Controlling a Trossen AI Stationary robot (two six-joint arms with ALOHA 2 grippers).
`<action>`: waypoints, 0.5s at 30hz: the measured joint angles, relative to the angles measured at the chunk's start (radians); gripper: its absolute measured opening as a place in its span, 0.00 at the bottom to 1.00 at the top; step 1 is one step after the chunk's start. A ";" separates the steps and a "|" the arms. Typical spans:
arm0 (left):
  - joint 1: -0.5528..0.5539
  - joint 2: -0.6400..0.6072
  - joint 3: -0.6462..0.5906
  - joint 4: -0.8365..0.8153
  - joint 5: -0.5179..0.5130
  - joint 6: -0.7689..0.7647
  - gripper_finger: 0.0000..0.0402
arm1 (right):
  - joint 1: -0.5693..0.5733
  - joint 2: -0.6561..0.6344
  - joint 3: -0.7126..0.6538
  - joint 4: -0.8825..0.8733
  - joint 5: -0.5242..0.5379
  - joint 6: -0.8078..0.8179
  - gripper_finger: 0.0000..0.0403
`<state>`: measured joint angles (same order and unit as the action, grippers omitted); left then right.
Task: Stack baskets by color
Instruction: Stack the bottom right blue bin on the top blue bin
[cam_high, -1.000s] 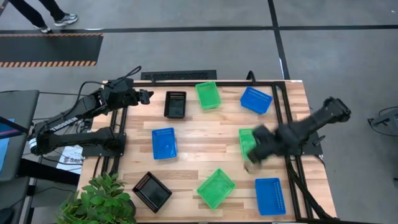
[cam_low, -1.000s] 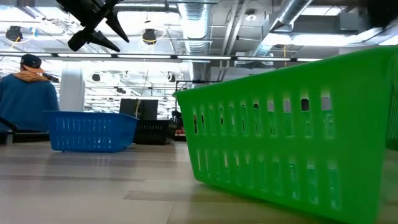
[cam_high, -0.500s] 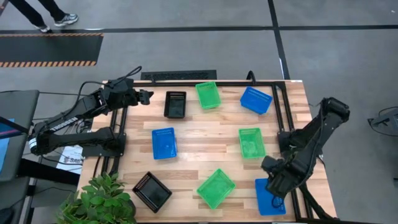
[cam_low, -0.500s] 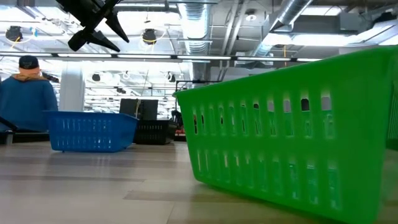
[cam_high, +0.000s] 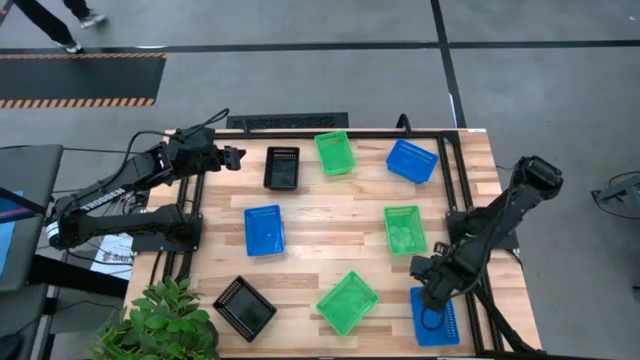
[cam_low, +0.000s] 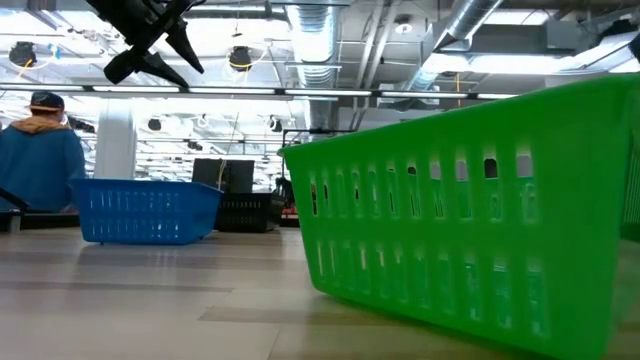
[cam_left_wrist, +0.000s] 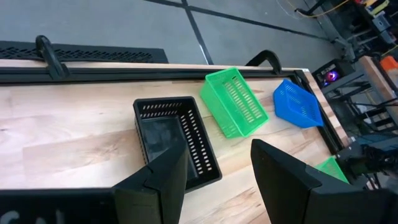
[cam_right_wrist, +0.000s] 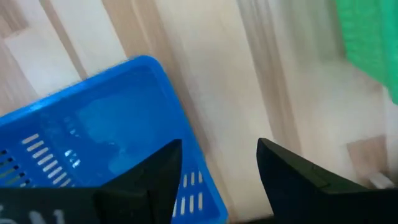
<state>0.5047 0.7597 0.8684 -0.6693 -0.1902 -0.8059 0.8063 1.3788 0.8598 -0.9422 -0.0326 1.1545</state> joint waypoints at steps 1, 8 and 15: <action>0.000 0.000 0.000 0.000 0.000 0.000 0.41 | -0.004 0.000 -0.009 0.015 -0.001 -0.005 0.57; 0.000 0.000 0.000 0.000 0.000 0.000 0.41 | -0.010 0.001 -0.076 0.120 -0.011 -0.061 0.57; 0.000 0.000 0.000 0.001 0.000 0.001 0.41 | -0.010 0.002 -0.105 0.125 -0.024 -0.102 0.50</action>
<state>0.5049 0.7597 0.8684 -0.6687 -0.1902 -0.8051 0.7959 1.3804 0.7547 -0.8168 -0.0563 1.0527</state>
